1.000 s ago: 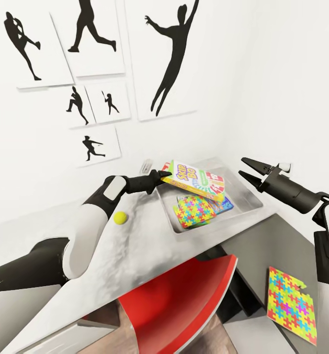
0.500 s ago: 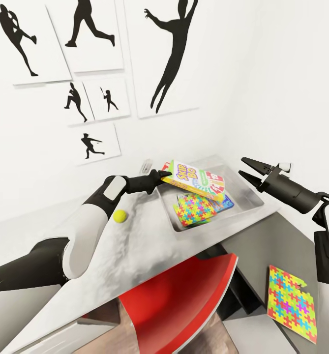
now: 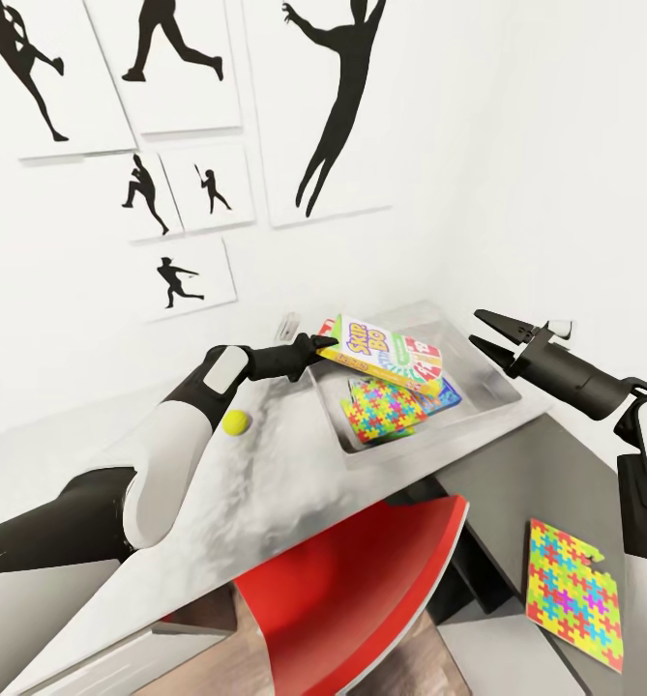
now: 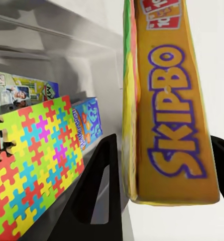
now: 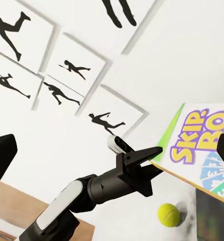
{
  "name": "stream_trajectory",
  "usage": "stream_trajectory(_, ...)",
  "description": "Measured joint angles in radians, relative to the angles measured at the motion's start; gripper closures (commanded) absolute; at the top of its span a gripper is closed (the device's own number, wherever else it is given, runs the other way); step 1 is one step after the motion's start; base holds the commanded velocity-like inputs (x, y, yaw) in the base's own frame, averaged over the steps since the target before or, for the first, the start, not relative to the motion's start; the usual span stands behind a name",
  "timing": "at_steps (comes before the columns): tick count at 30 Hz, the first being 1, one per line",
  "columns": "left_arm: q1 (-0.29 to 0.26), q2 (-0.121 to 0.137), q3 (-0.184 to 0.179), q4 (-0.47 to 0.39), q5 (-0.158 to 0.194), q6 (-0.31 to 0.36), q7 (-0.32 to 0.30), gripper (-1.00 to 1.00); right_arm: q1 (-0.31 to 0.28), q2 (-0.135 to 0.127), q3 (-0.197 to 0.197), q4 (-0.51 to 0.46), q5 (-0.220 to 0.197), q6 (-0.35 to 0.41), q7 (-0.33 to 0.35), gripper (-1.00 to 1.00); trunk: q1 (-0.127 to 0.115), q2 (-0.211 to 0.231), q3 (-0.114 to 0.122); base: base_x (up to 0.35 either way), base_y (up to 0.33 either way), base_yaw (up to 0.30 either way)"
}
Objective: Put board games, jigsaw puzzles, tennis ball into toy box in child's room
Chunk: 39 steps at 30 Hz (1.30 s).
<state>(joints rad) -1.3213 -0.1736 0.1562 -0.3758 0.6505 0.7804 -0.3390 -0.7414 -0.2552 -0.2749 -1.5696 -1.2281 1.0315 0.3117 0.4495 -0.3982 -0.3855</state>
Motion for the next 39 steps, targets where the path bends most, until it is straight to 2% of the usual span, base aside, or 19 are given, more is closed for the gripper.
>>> stream_trajectory(15, 0.0, 0.0, 0.0, -0.007, -0.001, -0.001, -0.004, 1.0, 0.001, 0.012, -0.001, -0.004, 0.001, -0.002, 0.001, -1.0, 0.0, 0.0, -0.021, 0.0, 0.0, 0.0)
stream_trajectory(24, 0.0, 0.0, 0.001, -0.008, 0.0, -0.002, -0.093, 1.0, 0.001, 0.013, -0.001, -0.005, 0.001, -0.002, 0.001, -1.0, 0.0, 0.0, -0.031, 0.0, 0.0, 0.0)
stream_trajectory(39, 0.0, 0.0, 0.001, -0.008, 0.0, -0.004, -0.101, 1.0, 0.001, 0.013, 0.0, -0.005, 0.0, -0.002, 0.001, -1.0, 0.0, 0.0, -0.031, 0.0, 0.0, 0.0)
